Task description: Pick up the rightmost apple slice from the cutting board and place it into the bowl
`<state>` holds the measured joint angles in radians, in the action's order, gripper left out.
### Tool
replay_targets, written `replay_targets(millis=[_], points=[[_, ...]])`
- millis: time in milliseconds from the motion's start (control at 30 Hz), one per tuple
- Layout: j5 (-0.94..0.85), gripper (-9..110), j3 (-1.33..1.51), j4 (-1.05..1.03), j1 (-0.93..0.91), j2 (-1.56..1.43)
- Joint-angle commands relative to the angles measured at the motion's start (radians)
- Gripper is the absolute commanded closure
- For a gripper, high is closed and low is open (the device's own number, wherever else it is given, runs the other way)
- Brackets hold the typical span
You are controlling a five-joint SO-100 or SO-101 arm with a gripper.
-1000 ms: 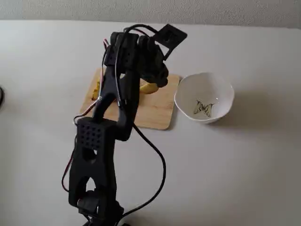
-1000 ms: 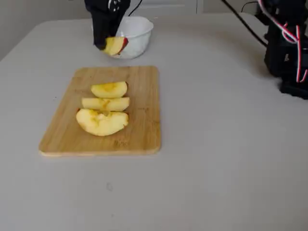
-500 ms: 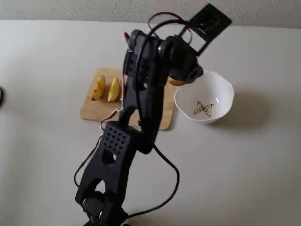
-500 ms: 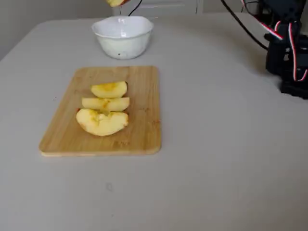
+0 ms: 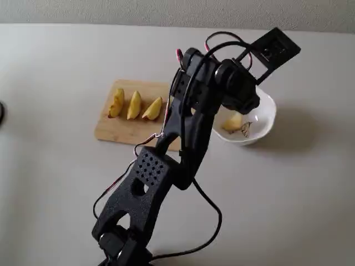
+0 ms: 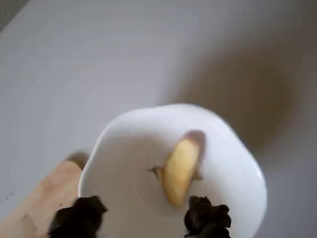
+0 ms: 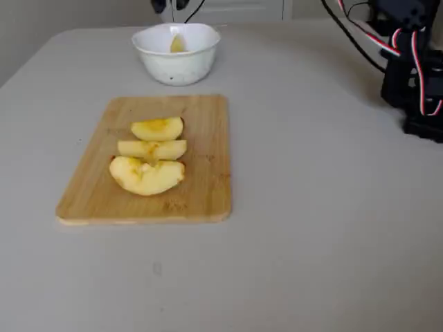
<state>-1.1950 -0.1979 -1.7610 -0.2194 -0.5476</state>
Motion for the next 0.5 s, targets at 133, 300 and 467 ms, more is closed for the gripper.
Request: replay_targets(millis=[133, 300, 467], points=[[0.052, 68, -0.057, -0.011, -0.008, -0.063], [0.281, 71, -0.057, -0.035, 0.025, -0.206], [0.488, 71, -0.048, -0.060, 0.086, -0.399]])
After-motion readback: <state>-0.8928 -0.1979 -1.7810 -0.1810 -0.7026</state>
